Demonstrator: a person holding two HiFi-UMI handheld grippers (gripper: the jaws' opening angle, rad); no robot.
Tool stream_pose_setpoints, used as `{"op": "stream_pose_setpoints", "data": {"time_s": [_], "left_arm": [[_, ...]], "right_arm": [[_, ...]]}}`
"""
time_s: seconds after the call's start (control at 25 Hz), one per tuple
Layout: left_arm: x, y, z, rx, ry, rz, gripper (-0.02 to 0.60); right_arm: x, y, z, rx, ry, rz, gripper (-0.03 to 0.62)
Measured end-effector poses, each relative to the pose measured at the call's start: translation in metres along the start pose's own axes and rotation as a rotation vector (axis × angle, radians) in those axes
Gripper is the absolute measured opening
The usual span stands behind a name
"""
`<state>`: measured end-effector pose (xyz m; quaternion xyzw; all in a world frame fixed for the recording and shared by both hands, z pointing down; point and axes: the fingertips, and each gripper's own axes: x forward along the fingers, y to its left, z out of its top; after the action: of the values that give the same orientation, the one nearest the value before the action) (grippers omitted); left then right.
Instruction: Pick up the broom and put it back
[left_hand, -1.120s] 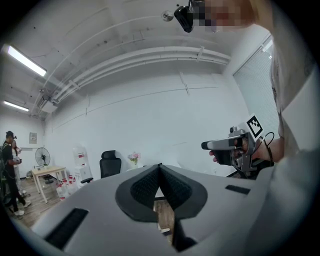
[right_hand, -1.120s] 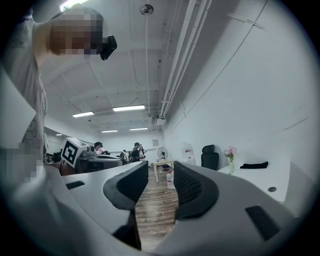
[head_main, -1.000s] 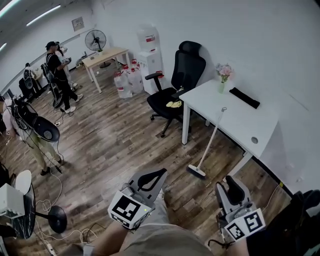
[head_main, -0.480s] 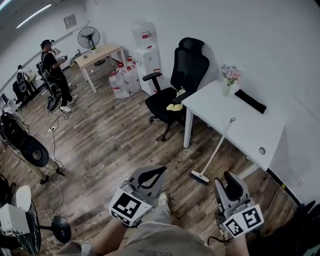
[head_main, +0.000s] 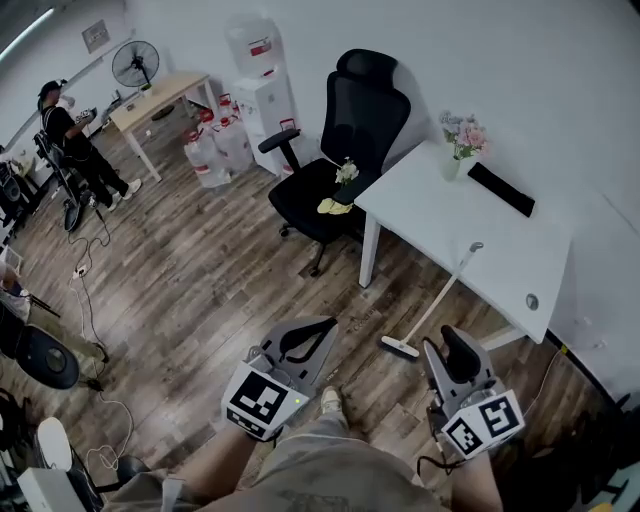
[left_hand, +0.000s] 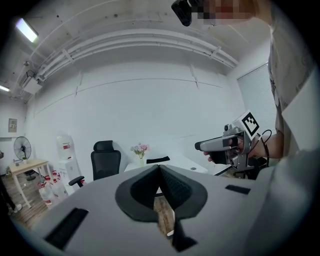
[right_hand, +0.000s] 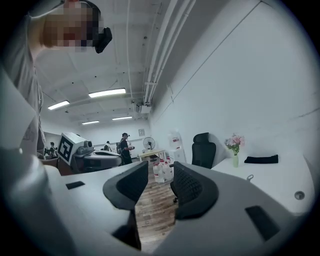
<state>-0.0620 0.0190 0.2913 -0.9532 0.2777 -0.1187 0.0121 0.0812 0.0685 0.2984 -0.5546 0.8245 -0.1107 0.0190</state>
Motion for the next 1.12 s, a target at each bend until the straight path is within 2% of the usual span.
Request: {"op": "stream_pose_setpoints", "data": {"time_s": [0.12, 0.32, 0.56, 0.92, 1.12], "left_arm": [[0.014, 0.022, -0.006, 0.010, 0.006, -0.036, 0.017], [0.038, 0.048, -0.015, -0.020, 0.011, -0.075, 0.017], [0.069, 0.064, -0.021, -0.045, 0.018, -0.107, 0.017], [0.123, 0.074, -0.021, -0.063, 0.050, -0.089, 0.017], [0.157, 0.081, -0.020, -0.059, 0.065, -0.079, 0.017]], "right_arm": [[0.024, -0.007, -0.001, 0.014, 0.010, -0.033, 0.160], [0.047, -0.026, -0.004, 0.027, 0.042, -0.095, 0.160], [0.057, -0.062, -0.015, 0.054, 0.098, -0.165, 0.160], [0.072, -0.133, -0.024, 0.113, 0.106, -0.231, 0.160], [0.081, -0.187, -0.038, 0.166, 0.129, -0.294, 0.166]]}}
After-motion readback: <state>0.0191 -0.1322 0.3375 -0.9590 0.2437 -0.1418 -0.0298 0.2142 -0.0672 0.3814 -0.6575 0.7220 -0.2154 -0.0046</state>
